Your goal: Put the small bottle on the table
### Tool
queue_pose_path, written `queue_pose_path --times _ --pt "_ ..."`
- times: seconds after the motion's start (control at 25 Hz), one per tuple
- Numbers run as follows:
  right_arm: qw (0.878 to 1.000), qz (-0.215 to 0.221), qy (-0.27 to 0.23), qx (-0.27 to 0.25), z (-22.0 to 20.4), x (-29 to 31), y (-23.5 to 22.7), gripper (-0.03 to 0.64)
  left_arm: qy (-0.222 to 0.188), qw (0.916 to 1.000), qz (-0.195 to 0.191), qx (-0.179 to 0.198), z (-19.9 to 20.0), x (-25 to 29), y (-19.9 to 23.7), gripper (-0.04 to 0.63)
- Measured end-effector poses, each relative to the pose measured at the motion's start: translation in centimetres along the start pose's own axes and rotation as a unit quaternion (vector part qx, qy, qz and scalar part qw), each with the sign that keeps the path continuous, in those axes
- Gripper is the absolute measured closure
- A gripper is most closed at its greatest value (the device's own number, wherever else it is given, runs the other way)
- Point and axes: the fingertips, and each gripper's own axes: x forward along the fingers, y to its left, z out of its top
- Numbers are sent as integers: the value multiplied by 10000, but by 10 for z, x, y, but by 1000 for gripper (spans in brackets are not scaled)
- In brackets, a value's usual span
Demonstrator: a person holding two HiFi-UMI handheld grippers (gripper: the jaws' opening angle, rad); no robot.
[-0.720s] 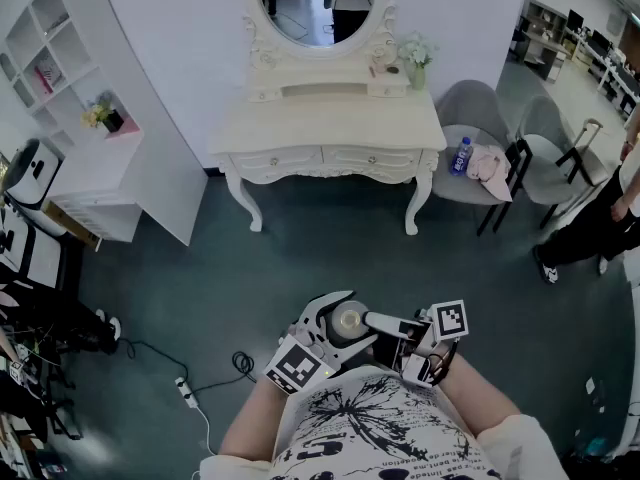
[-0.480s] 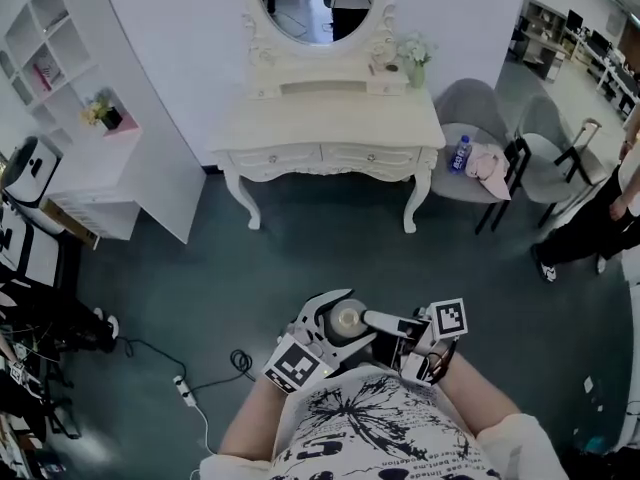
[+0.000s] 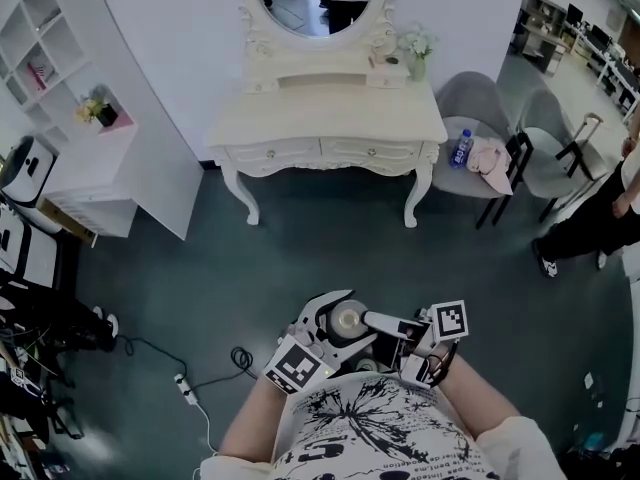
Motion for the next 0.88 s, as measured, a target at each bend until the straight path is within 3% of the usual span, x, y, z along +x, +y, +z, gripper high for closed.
queue_pose_path --times 0.28,0.88 --pt "9999 9 -21 130 36 35 -20 247 65 9999 -47 -88 -15 1 51 245" --pt "9995 -112 -301 -12 198 174 -44 247 -35 9991 -412 14 -18 7 265 245"
